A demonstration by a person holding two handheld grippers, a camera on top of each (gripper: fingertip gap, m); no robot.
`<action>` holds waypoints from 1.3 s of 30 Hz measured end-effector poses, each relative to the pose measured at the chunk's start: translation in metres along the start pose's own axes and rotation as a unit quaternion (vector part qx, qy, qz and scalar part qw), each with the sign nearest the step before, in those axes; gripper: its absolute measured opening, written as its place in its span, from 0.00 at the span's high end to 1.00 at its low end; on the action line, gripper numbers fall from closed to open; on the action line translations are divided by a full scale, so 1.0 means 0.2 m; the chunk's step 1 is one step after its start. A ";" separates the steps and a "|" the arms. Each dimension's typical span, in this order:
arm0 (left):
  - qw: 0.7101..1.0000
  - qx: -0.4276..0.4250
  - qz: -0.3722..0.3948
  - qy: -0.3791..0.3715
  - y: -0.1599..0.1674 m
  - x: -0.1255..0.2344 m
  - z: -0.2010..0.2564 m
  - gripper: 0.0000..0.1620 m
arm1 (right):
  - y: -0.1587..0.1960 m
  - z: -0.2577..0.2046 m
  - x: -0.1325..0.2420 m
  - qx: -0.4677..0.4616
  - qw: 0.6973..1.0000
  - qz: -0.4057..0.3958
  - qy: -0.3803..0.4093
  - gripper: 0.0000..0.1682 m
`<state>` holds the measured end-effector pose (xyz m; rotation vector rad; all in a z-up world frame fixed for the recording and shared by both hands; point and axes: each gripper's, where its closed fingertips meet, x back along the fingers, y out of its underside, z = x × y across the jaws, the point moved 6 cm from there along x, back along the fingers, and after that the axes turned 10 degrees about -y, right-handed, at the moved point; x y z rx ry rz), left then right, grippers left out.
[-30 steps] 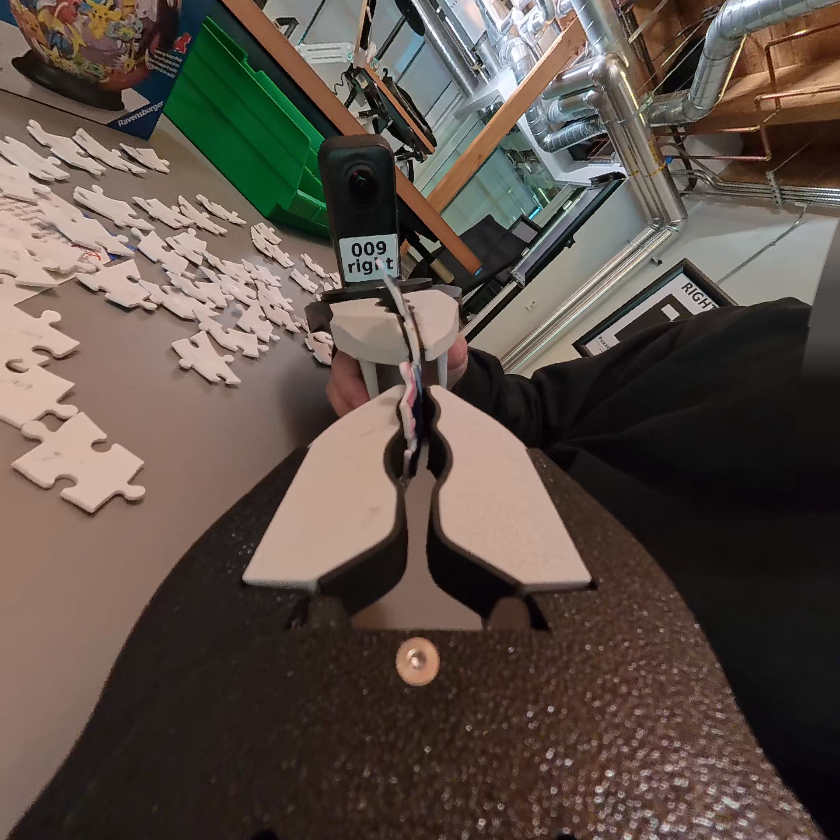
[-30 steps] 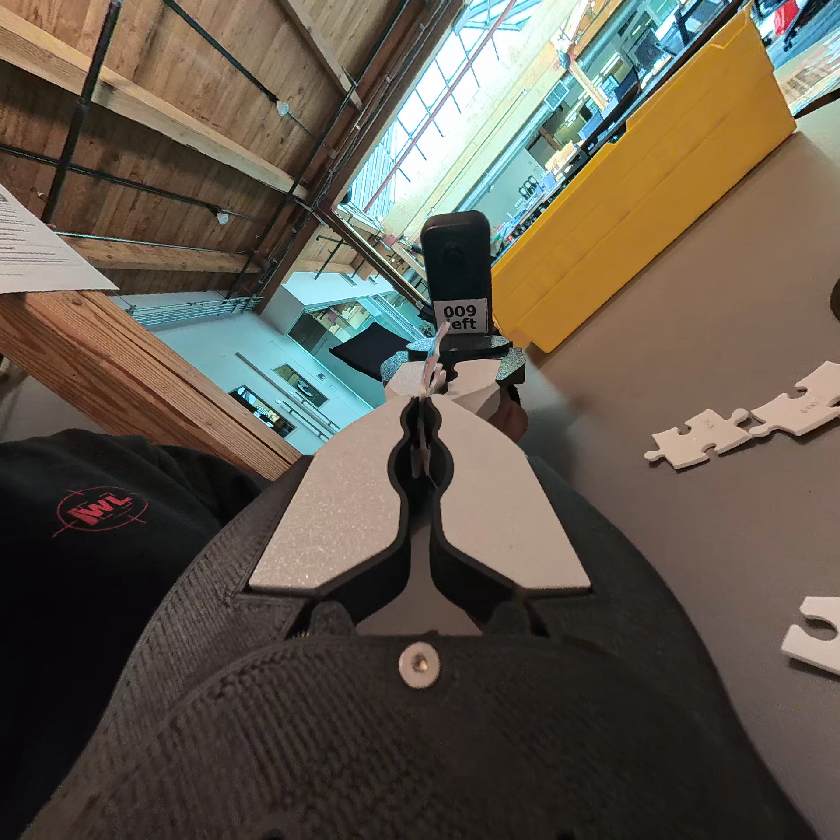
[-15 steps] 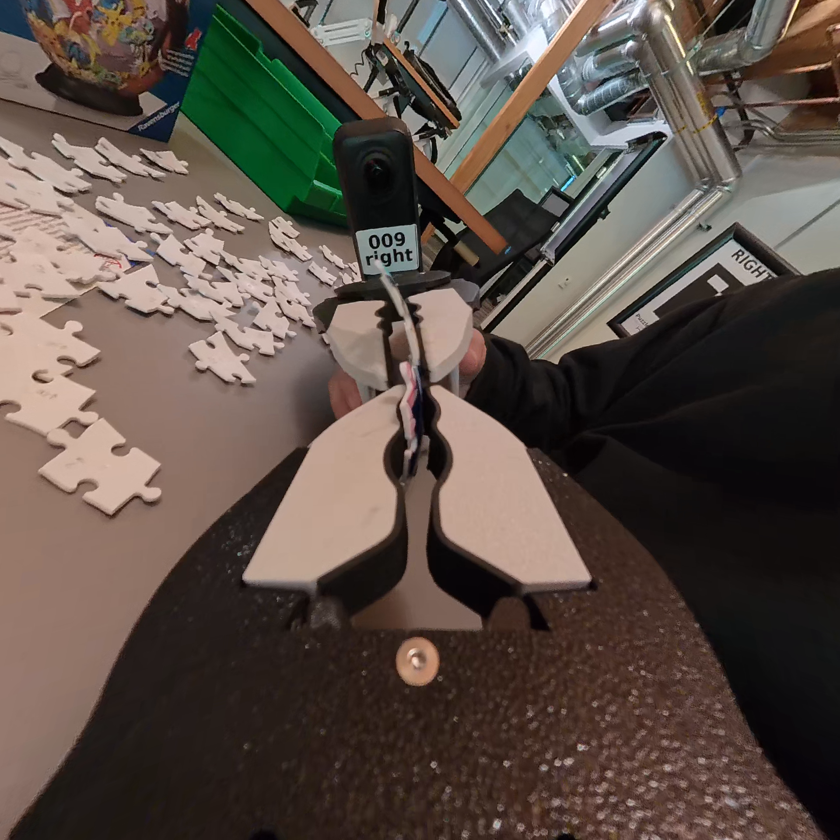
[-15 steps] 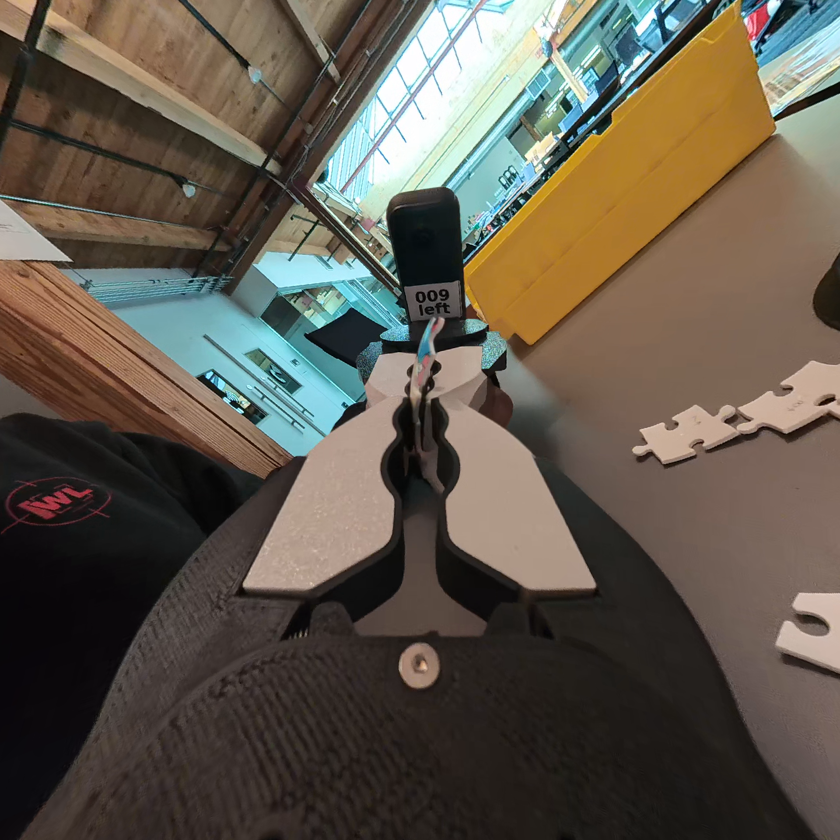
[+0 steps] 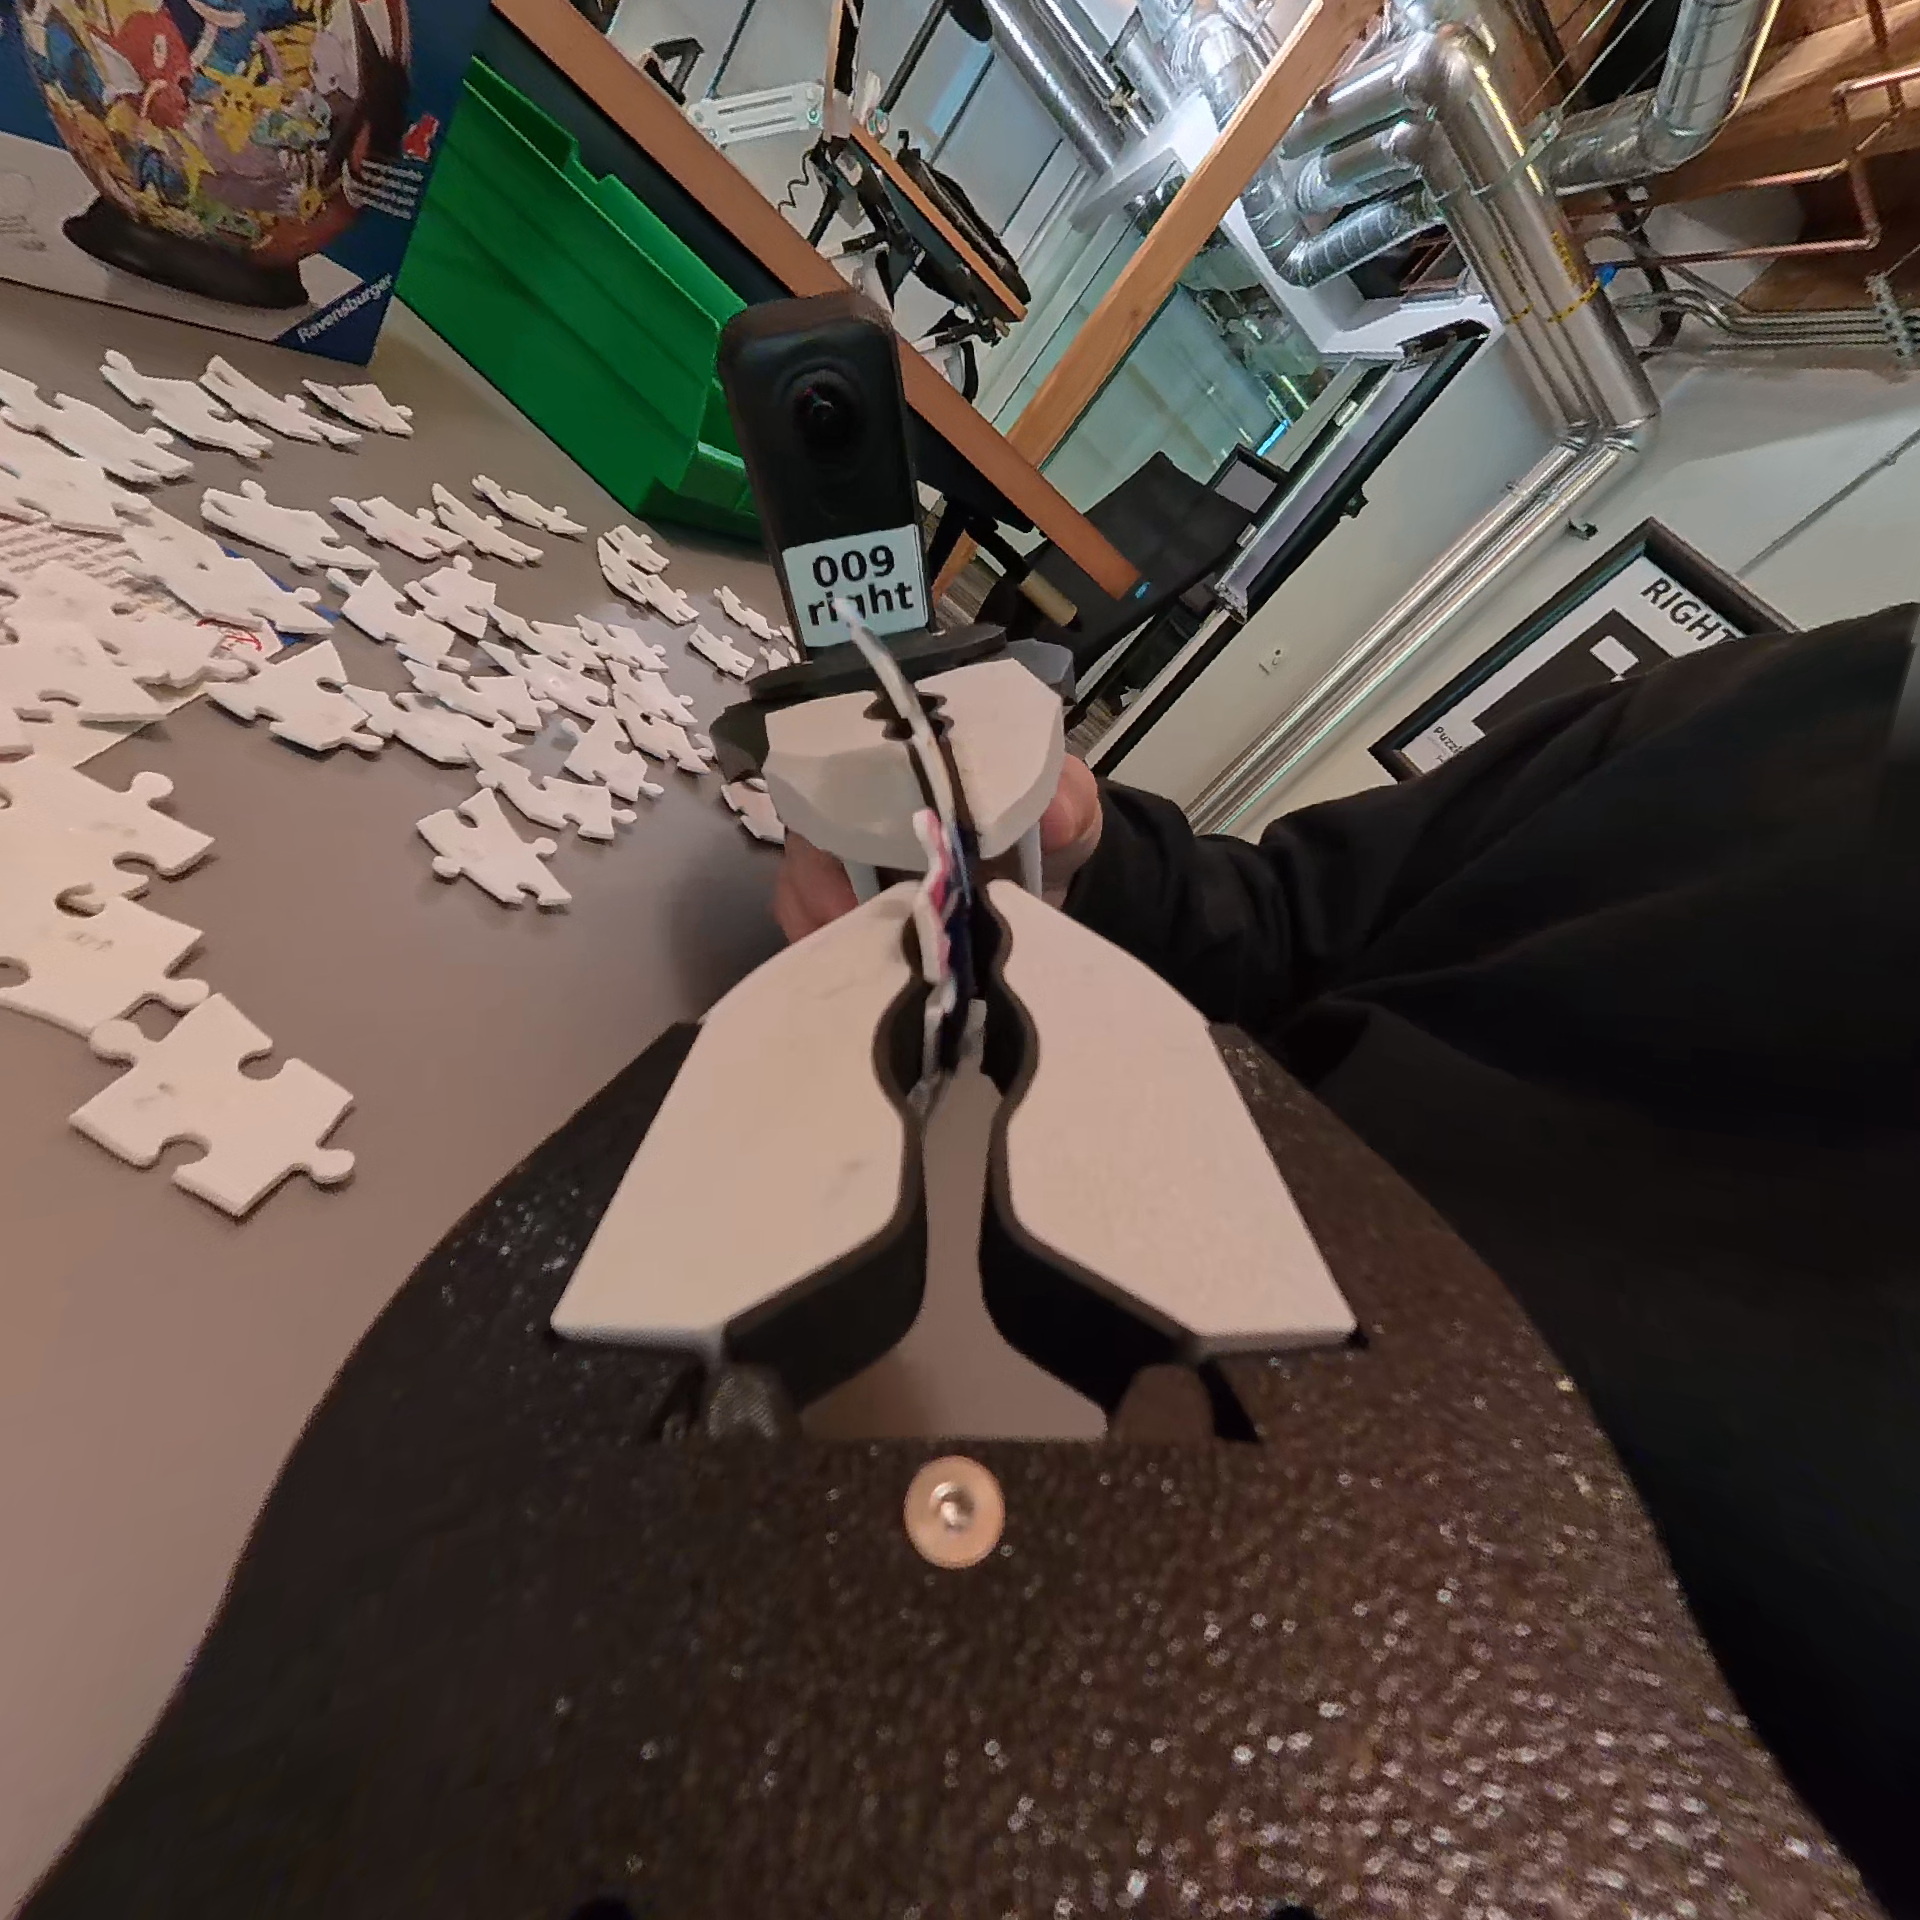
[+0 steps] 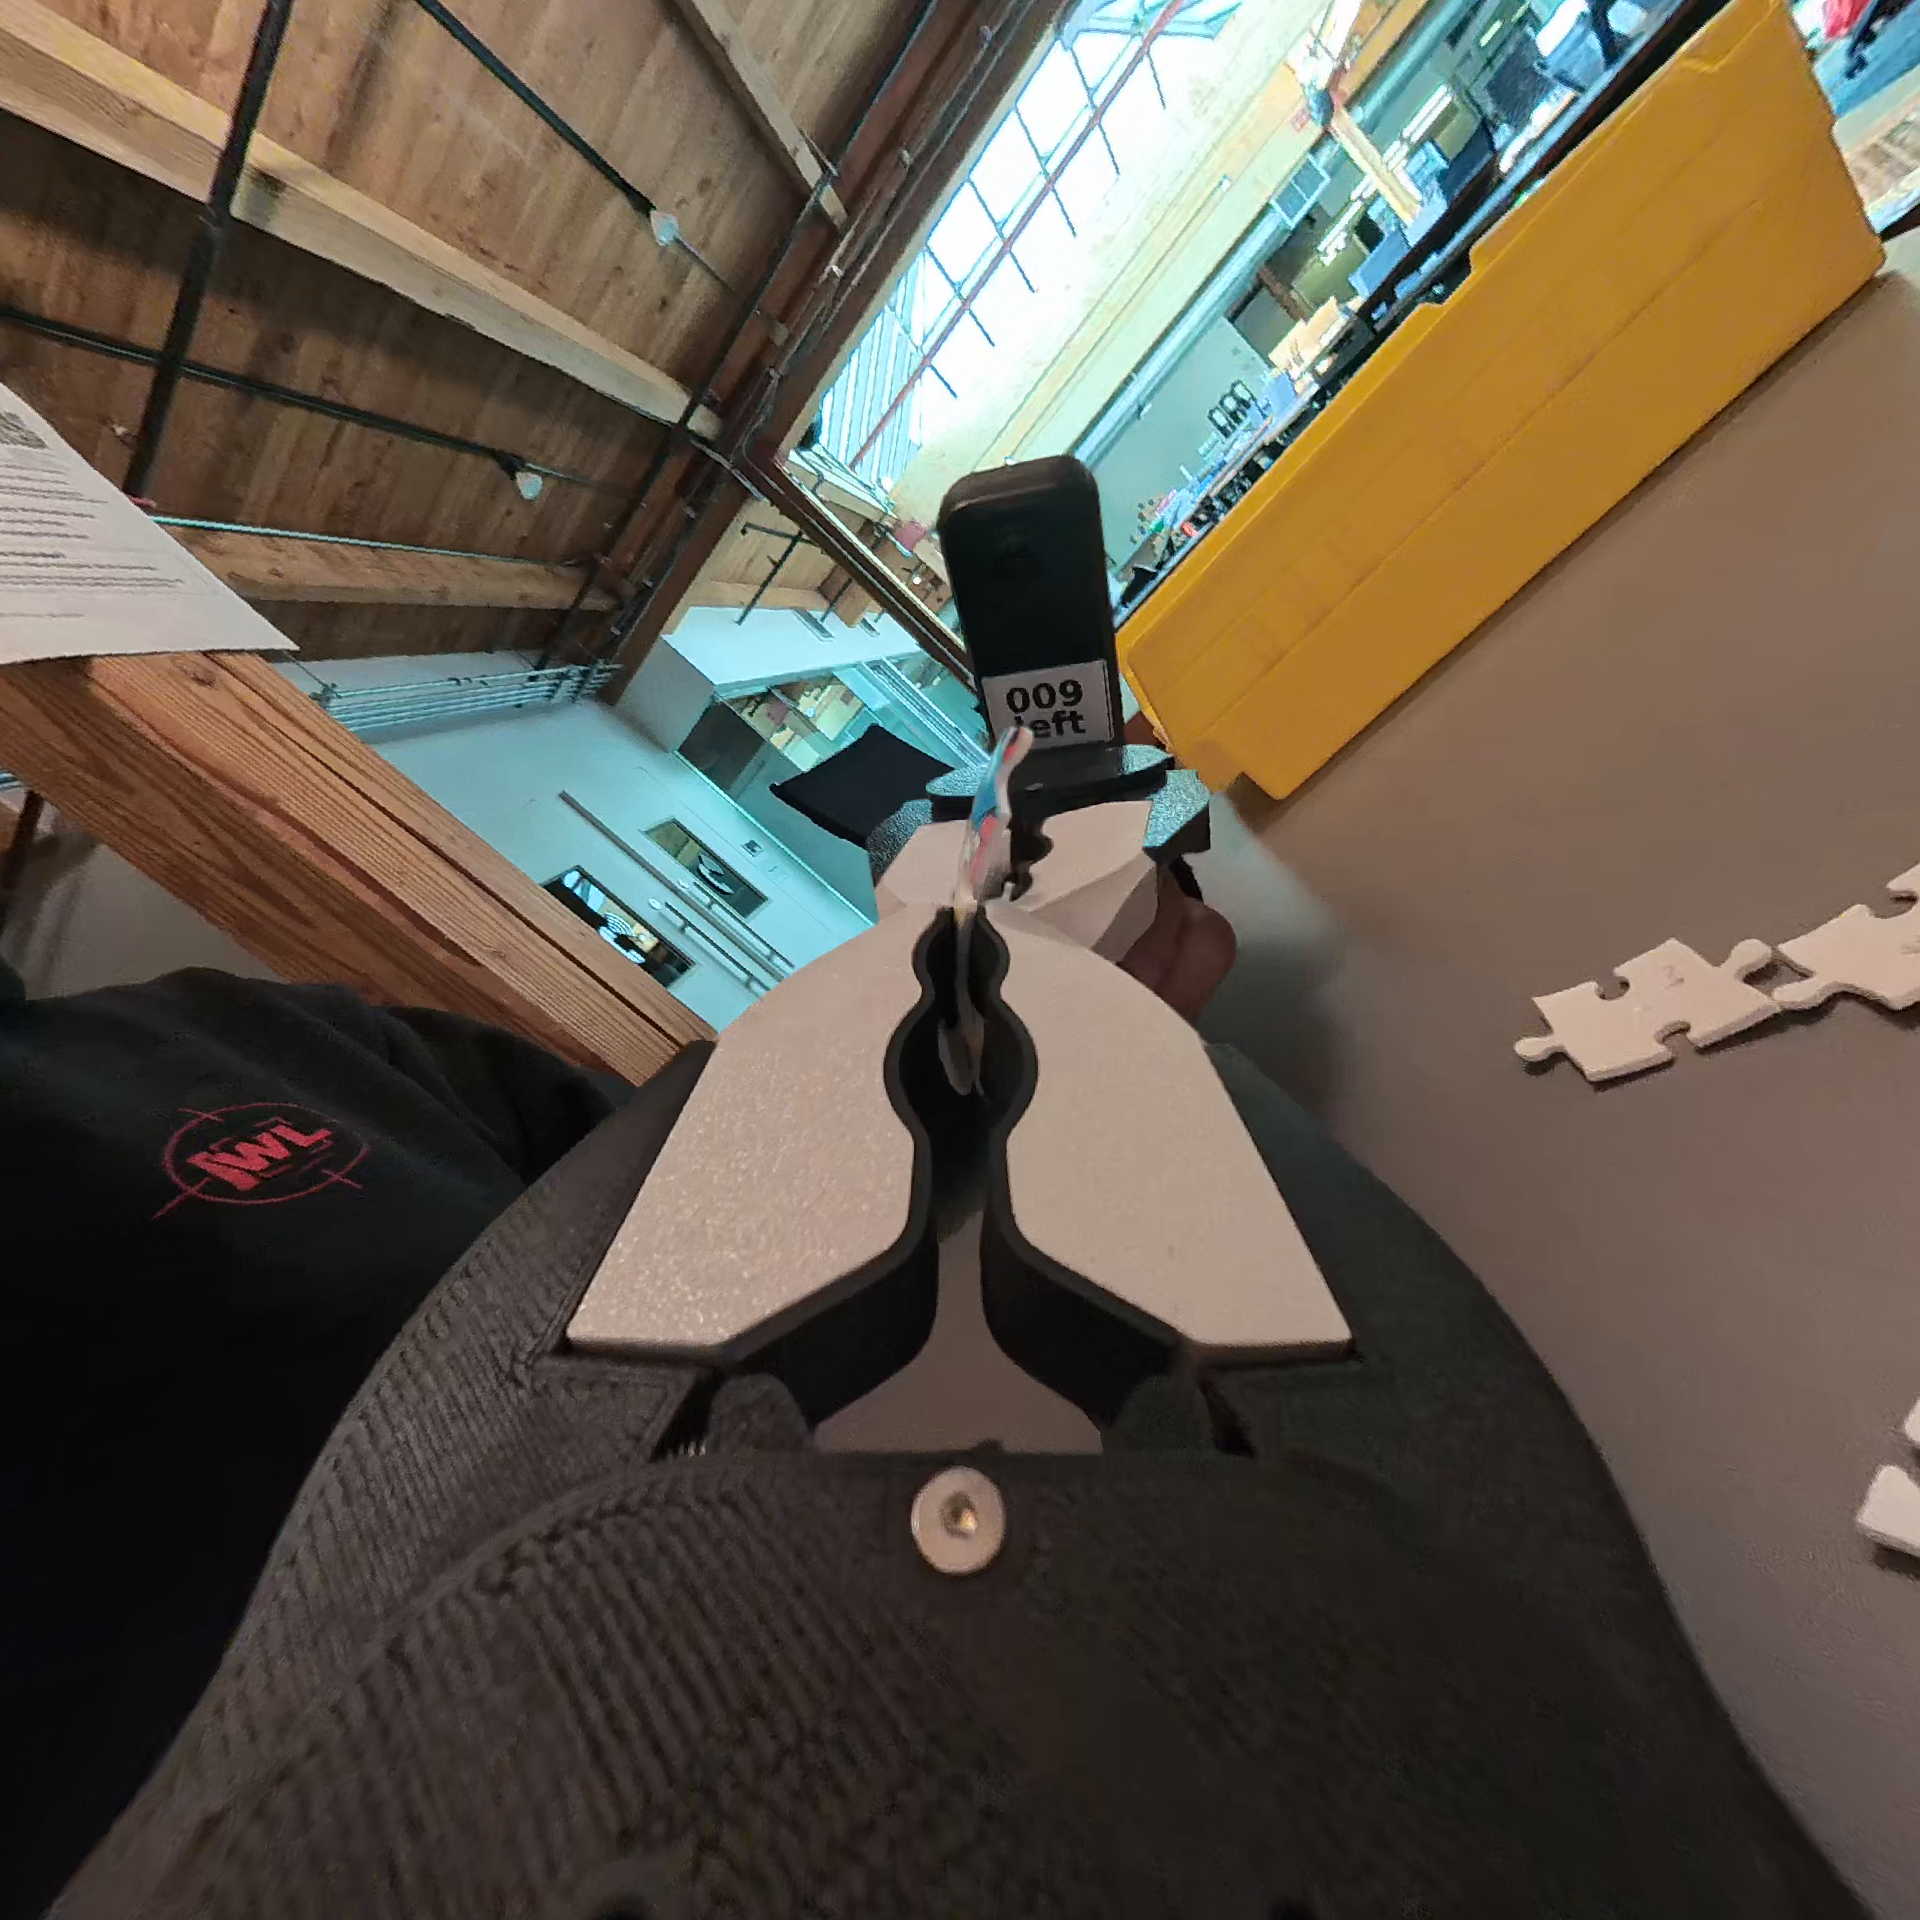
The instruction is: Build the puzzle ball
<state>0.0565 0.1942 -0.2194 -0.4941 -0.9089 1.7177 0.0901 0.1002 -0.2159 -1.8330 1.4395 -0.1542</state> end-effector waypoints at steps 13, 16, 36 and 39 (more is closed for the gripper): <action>1.000 -0.002 0.007 0.010 -0.01 0.01 0.02 0.99 | -0.04 0.00 0.03 -0.034 0.995 0.082 -0.038 0.92; 1.000 0.003 0.008 0.008 -0.01 0.02 0.01 0.99 | -0.05 0.00 0.05 -0.025 0.996 0.085 -0.025 0.91; 1.000 0.010 0.009 -0.002 -0.01 0.01 -0.01 0.99 | -0.02 0.00 0.03 -0.002 0.999 0.048 -0.008 0.83; 0.999 0.027 0.044 -0.002 -0.04 0.04 -0.02 0.99 | -0.02 0.00 0.03 0.018 0.999 0.035 0.000 0.90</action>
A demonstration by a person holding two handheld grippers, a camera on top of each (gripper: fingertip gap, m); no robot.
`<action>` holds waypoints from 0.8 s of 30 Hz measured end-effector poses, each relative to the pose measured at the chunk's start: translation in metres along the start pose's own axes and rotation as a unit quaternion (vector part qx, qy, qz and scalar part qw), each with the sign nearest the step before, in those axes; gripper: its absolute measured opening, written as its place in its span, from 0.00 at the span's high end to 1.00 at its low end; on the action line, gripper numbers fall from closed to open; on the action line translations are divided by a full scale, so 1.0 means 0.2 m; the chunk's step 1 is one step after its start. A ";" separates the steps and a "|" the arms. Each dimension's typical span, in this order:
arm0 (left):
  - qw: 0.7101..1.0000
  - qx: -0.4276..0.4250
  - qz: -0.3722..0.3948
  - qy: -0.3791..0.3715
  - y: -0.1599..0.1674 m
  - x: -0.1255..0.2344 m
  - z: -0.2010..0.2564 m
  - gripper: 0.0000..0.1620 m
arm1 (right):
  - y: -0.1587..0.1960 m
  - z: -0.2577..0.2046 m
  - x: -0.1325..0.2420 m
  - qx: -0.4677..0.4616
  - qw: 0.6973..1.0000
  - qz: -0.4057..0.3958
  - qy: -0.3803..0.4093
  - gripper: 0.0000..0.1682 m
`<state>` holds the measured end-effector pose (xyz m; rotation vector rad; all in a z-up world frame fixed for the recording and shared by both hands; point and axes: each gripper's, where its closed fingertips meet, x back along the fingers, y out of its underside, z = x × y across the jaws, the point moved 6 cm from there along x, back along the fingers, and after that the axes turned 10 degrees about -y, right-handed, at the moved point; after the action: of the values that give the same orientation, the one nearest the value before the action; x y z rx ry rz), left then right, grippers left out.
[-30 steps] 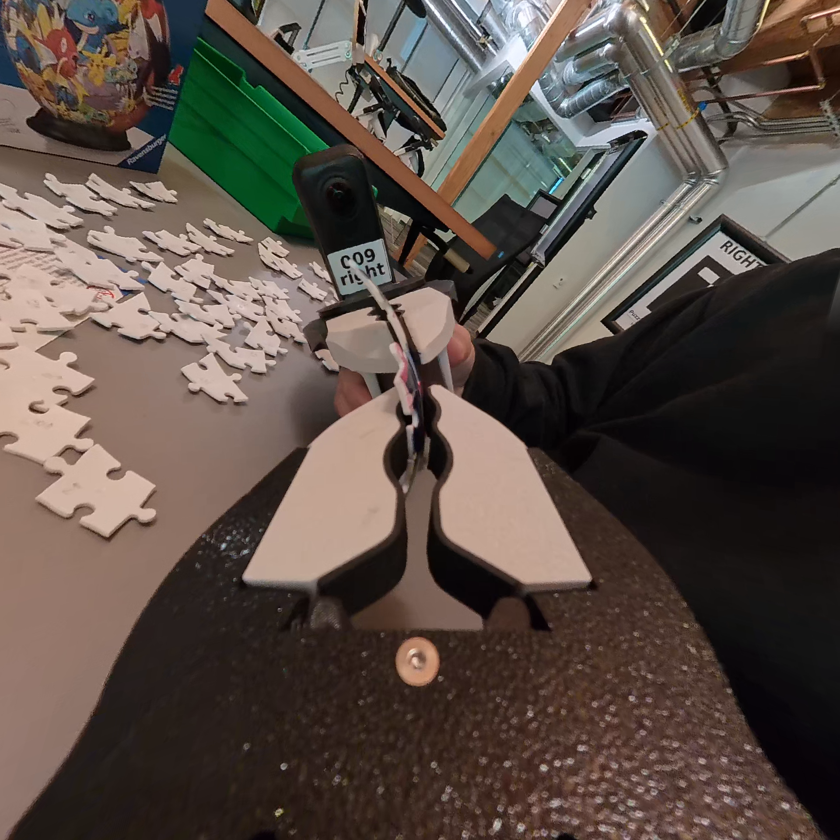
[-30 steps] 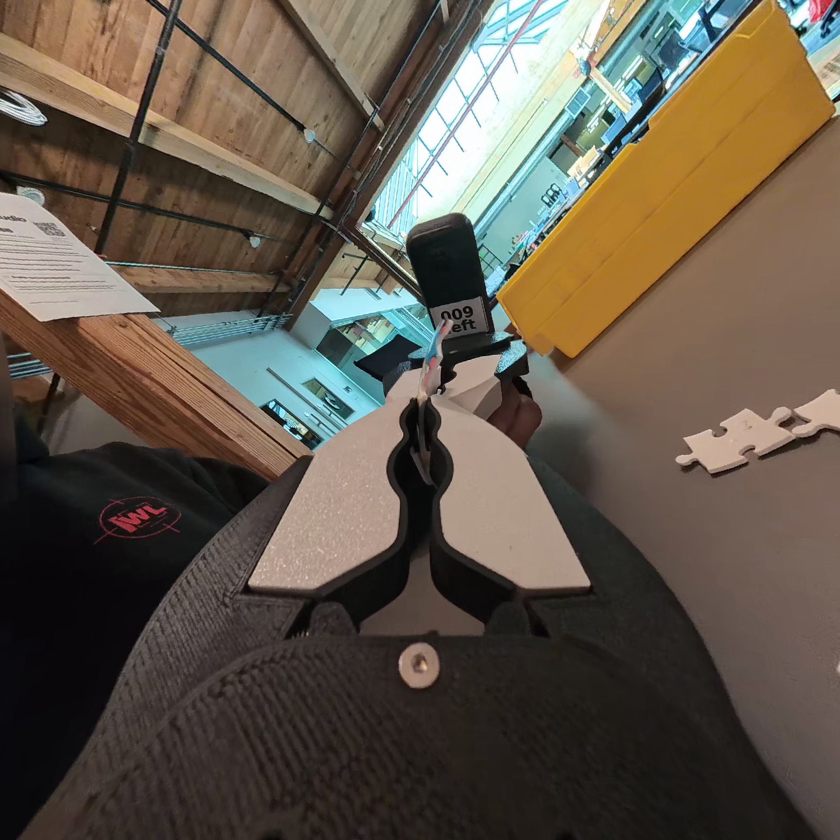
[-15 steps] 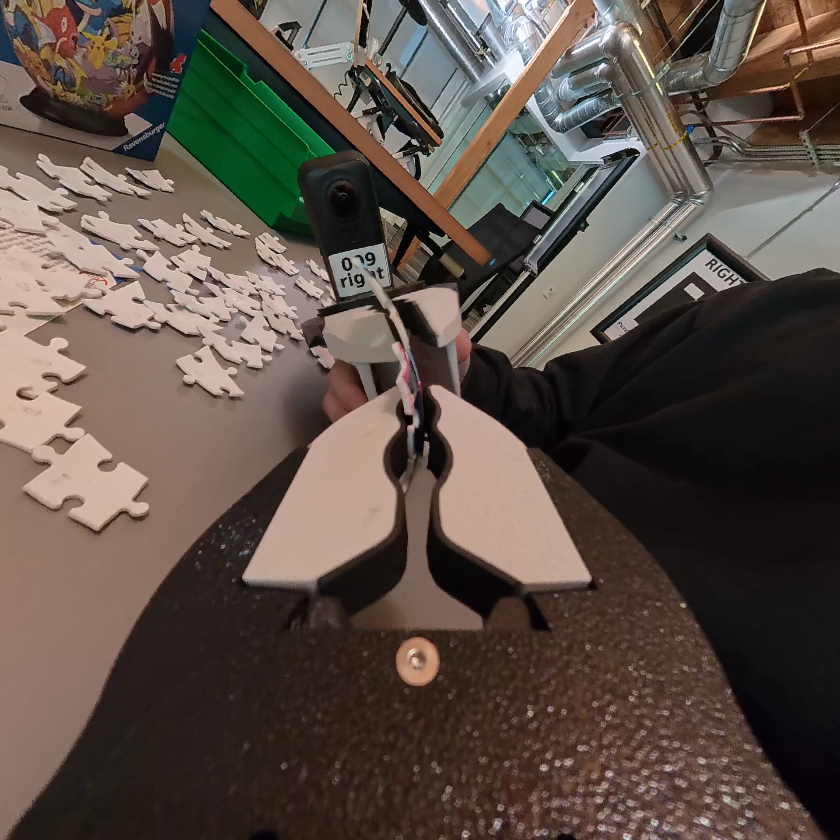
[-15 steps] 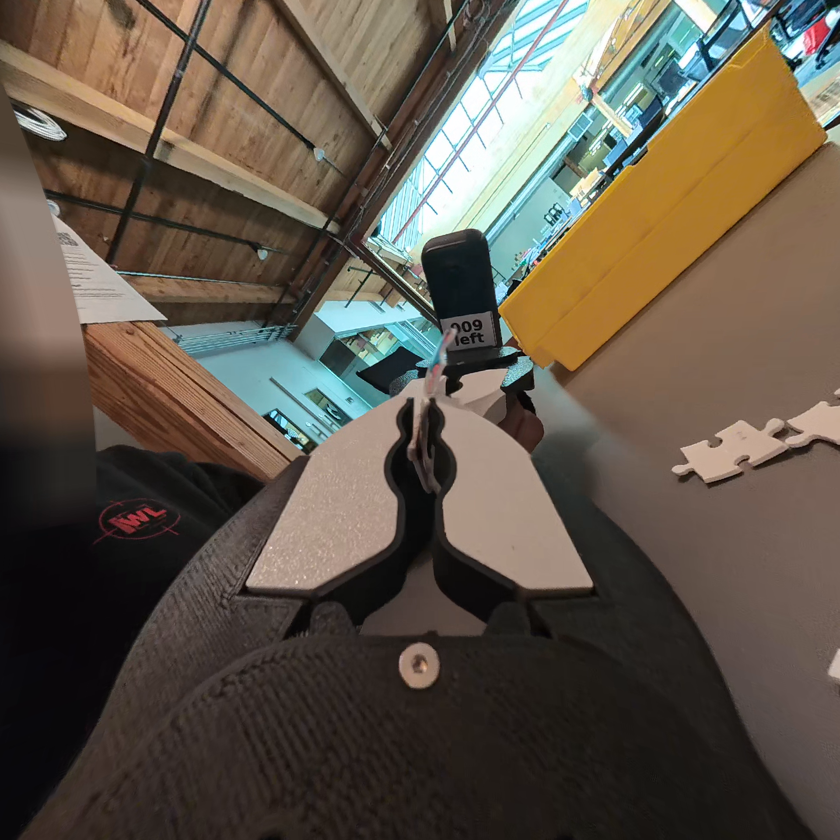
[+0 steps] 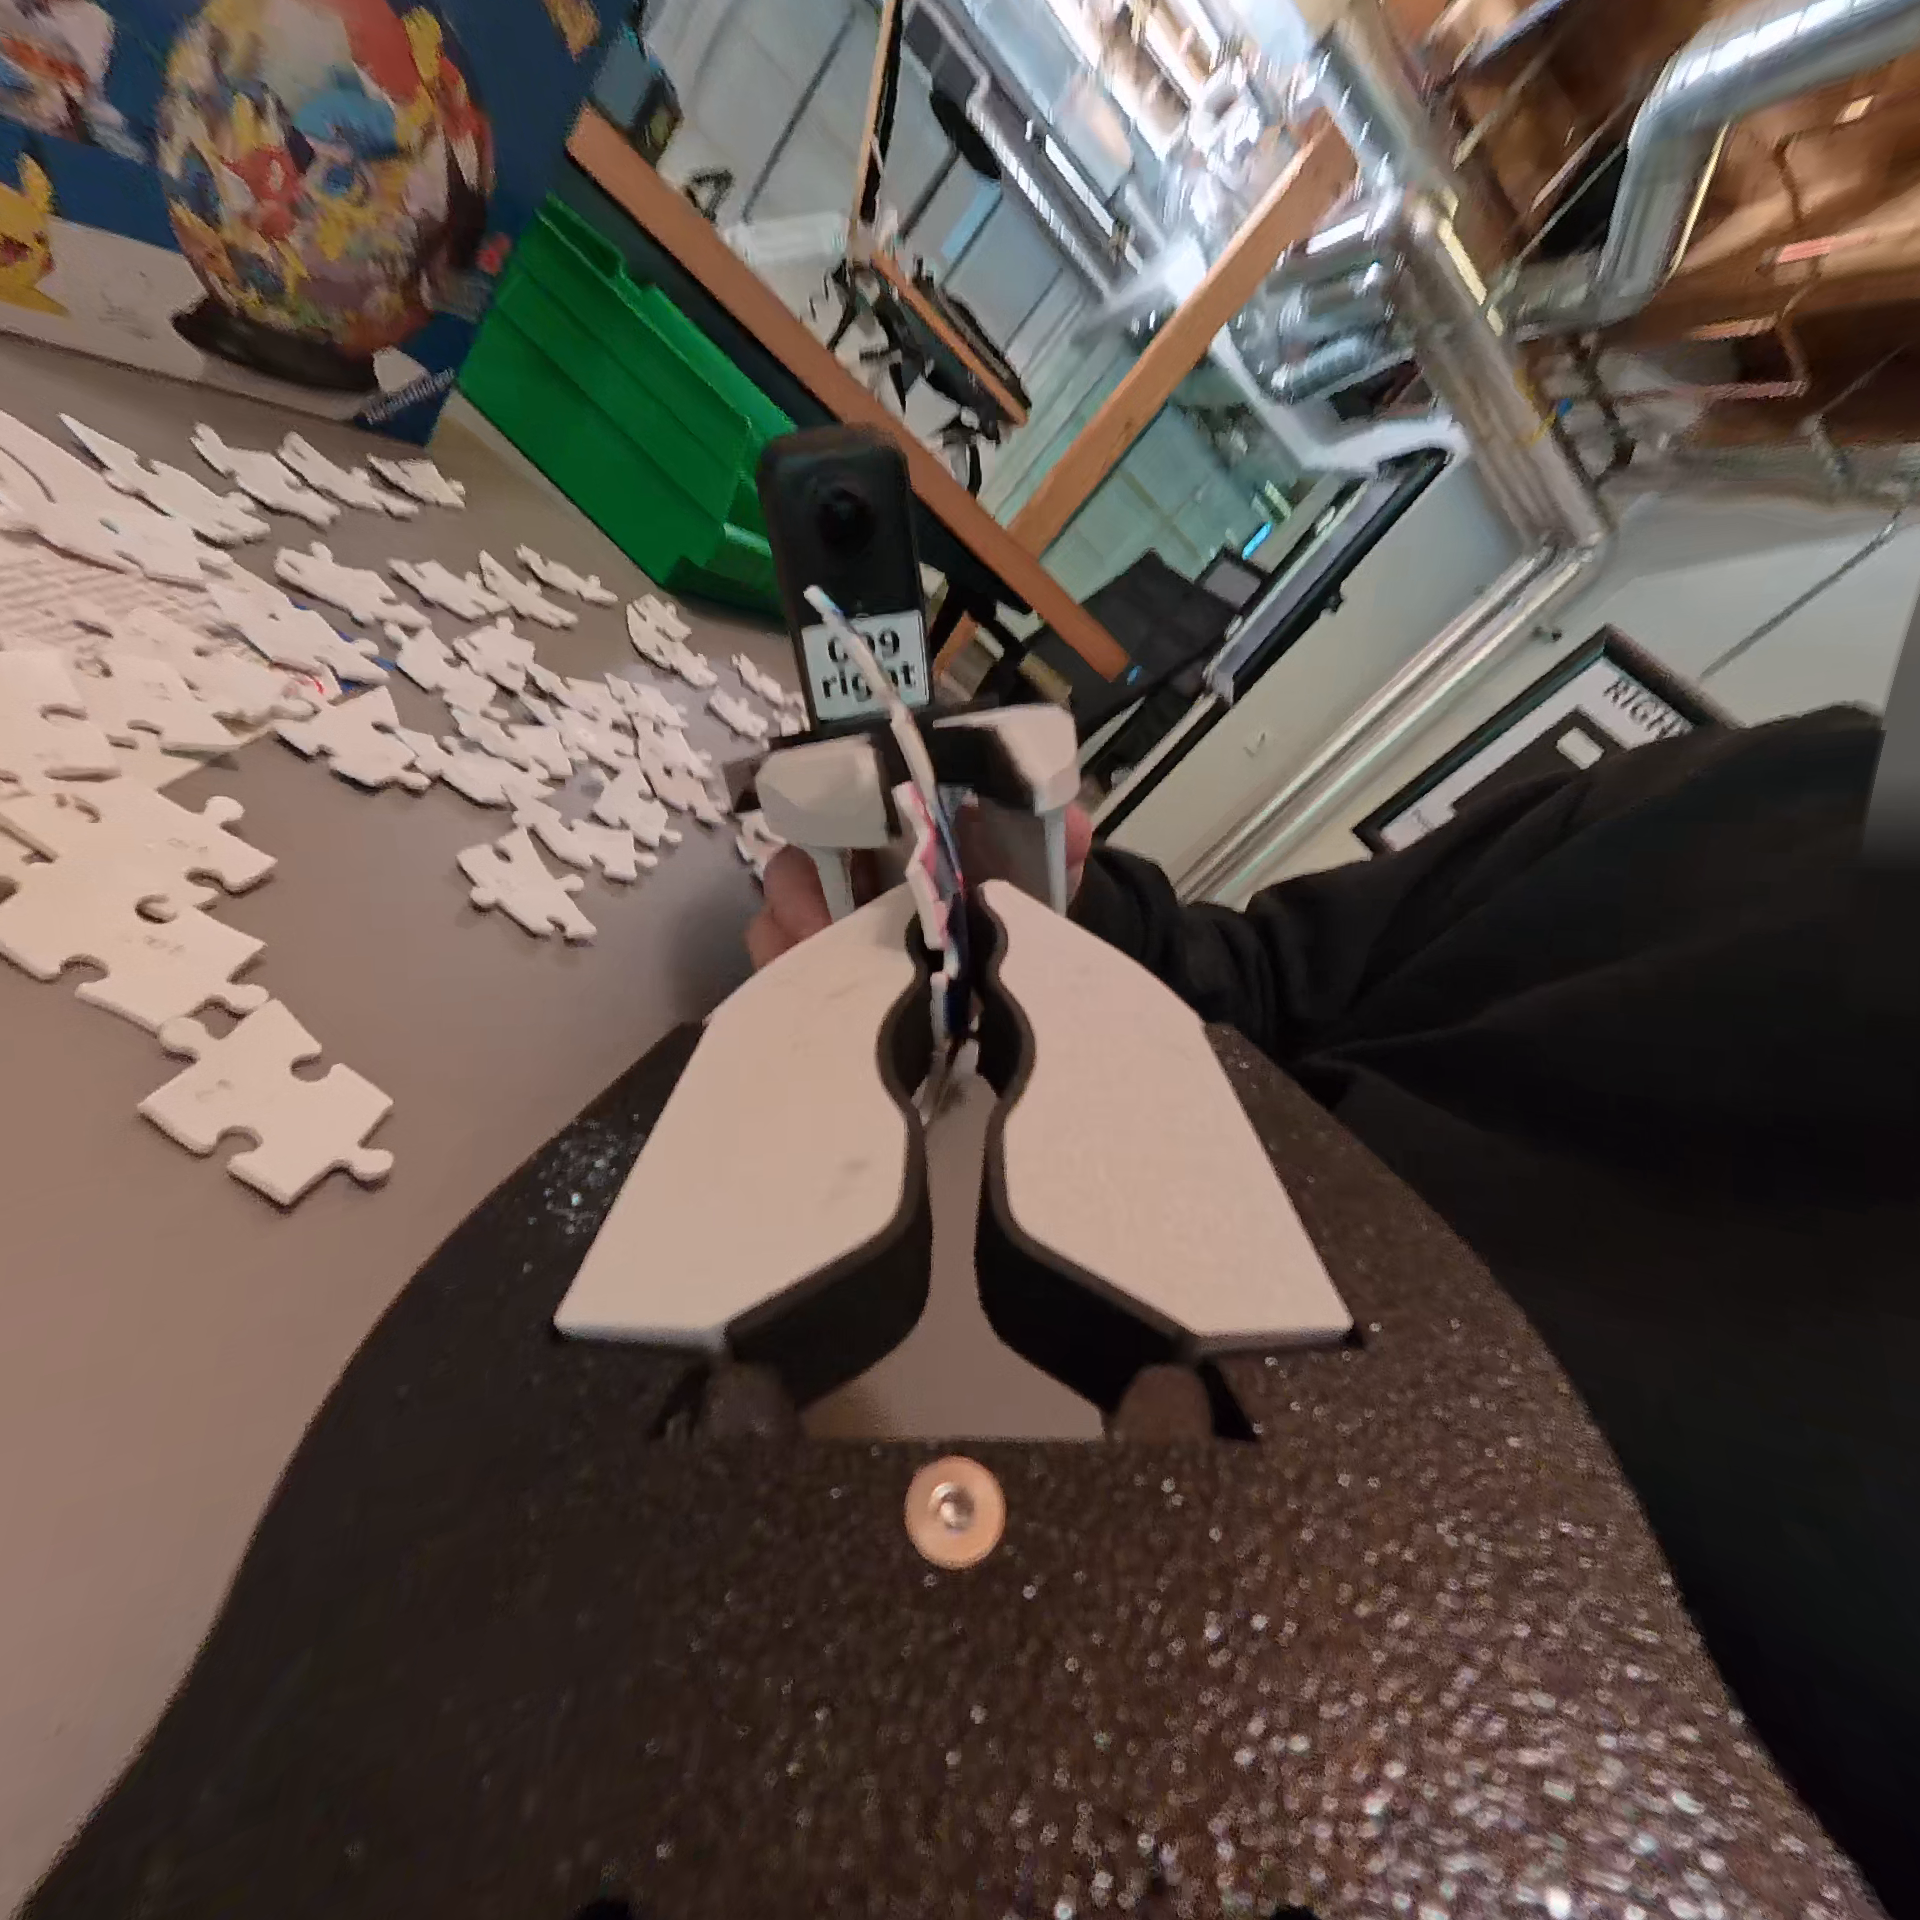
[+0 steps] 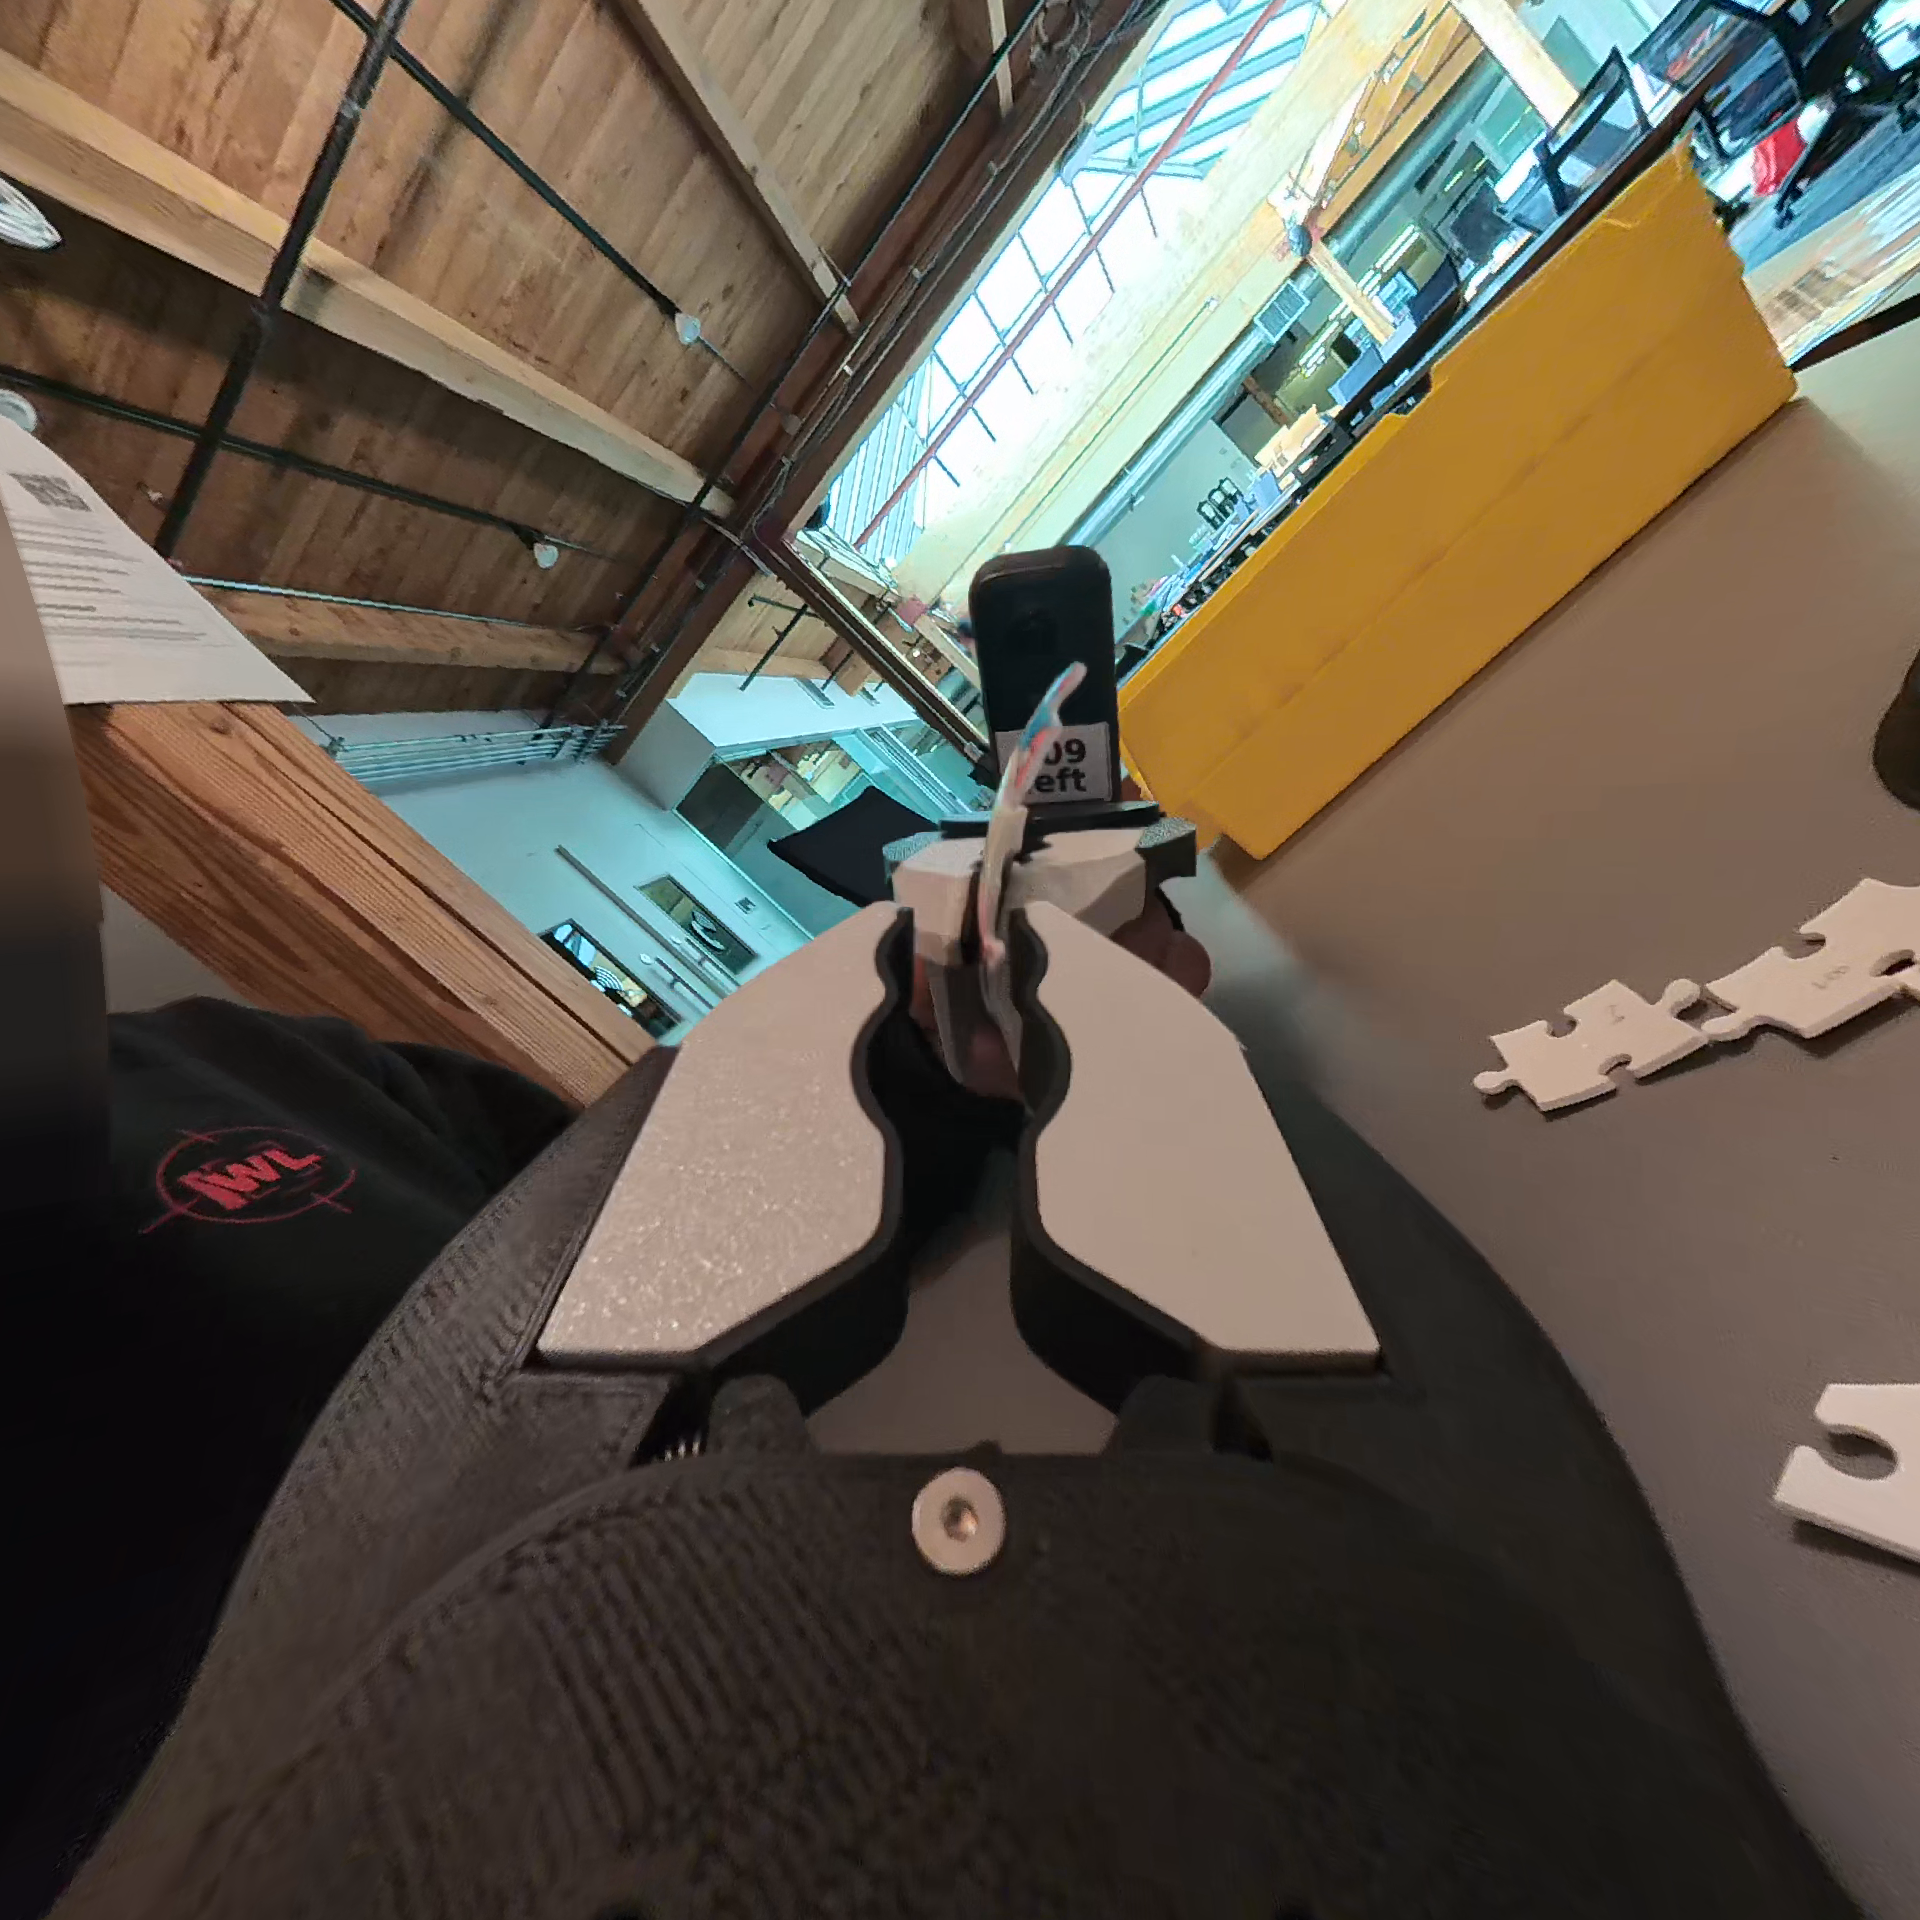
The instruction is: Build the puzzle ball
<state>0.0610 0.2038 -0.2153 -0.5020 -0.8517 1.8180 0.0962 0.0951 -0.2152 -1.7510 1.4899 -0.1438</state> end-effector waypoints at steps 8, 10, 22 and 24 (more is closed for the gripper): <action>1.000 -0.018 0.004 0.011 0.00 -0.01 0.02 0.99 | 0.00 -0.01 -0.01 0.042 0.999 -0.006 0.007 0.97; 1.000 -0.021 0.004 0.016 0.00 -0.01 0.03 0.99 | 0.00 -0.02 -0.02 0.050 0.999 -0.008 0.006 0.98; 0.998 -0.049 -0.030 0.019 0.02 -0.01 0.05 0.92 | -0.02 -0.04 0.00 0.004 1.000 -0.013 -0.026 0.99; 0.998 -0.055 -0.032 0.025 0.02 -0.01 0.06 0.96 | -0.01 -0.05 -0.01 0.000 0.999 -0.017 -0.032 0.98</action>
<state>0.0514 0.1970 -0.2111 -0.5803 -0.9266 1.7010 0.0919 0.0919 -0.2067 -1.7662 1.4146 -0.1056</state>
